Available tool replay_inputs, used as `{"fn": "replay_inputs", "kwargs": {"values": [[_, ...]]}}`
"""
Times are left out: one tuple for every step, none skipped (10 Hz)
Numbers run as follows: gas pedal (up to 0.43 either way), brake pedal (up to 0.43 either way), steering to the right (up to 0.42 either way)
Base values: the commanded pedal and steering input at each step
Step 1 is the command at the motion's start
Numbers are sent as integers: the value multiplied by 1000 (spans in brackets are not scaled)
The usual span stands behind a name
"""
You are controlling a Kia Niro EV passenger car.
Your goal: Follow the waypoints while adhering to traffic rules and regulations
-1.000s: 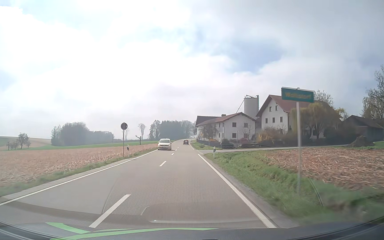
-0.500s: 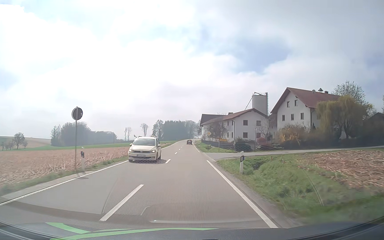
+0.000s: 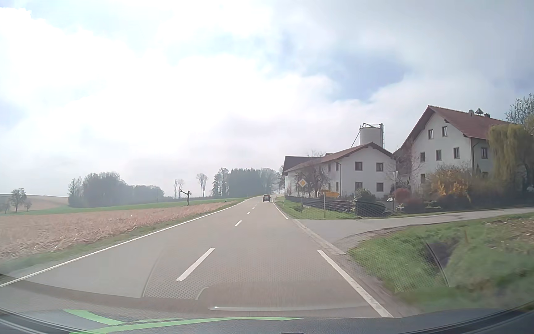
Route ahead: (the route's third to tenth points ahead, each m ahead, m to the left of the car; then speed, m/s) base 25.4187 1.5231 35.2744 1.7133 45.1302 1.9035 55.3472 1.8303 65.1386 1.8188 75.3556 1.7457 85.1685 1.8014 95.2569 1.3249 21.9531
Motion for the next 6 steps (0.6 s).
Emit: {"fn": "replay_inputs", "kwargs": {"values": [[169,0,-4],[169,0,-4],[169,0,-3],[169,0,-2],[169,0,-1],[169,0,-1]]}}
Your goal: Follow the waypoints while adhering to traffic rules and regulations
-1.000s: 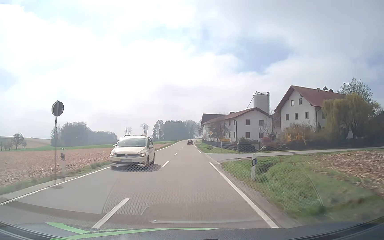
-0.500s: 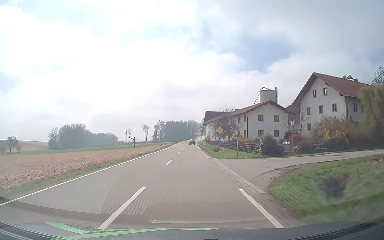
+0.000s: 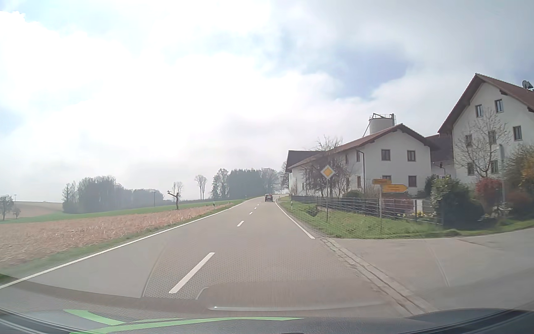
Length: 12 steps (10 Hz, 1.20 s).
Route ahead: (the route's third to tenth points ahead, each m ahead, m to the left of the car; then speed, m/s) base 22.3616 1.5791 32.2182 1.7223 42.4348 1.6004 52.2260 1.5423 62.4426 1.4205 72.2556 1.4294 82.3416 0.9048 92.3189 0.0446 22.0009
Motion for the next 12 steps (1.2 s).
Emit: {"fn": "replay_inputs", "kwargs": {"values": [[169,0,-1],[169,0,-1],[169,0,-1],[169,0,-1],[169,0,-1],[169,0,-1],[169,0,0],[169,0,0],[169,0,0],[169,0,0],[169,0,0],[169,0,0]]}}
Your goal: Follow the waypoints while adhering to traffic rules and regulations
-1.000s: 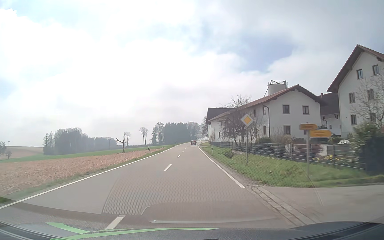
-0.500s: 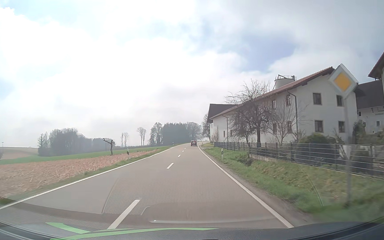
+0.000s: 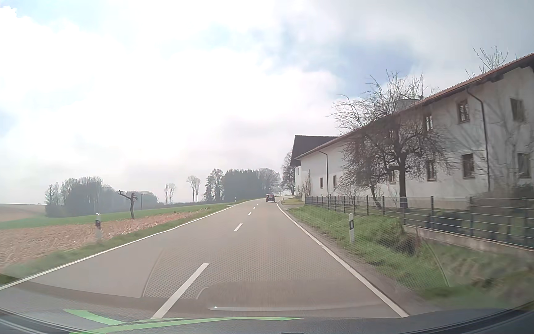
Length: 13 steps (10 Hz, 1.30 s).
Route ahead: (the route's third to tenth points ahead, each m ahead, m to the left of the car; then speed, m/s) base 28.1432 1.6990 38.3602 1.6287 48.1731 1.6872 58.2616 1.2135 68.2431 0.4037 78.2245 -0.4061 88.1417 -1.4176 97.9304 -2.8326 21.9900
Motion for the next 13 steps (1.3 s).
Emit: {"fn": "replay_inputs", "kwargs": {"values": [[169,0,0],[169,0,0],[169,0,0],[169,0,0],[169,0,0],[169,0,0],[169,0,0],[169,0,0],[169,0,0],[169,0,0],[169,0,0],[169,0,0],[169,0,0]]}}
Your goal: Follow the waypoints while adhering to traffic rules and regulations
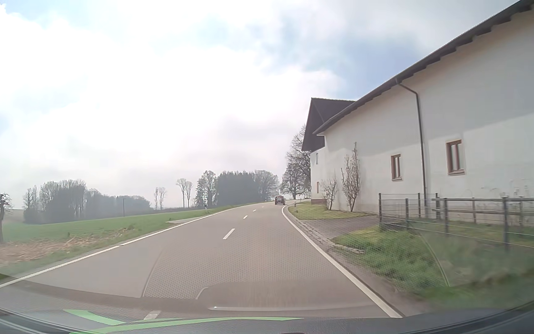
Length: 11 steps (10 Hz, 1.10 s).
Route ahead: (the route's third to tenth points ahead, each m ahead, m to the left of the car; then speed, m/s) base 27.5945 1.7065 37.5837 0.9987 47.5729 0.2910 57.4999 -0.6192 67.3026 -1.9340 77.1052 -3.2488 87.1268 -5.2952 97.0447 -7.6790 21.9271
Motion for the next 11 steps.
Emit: {"fn": "replay_inputs", "kwargs": {"values": [[169,0,0],[169,0,0],[169,0,0],[169,0,0],[169,0,1],[177,0,2],[177,0,3],[177,0,4],[177,0,5],[177,0,7],[177,0,10]]}}
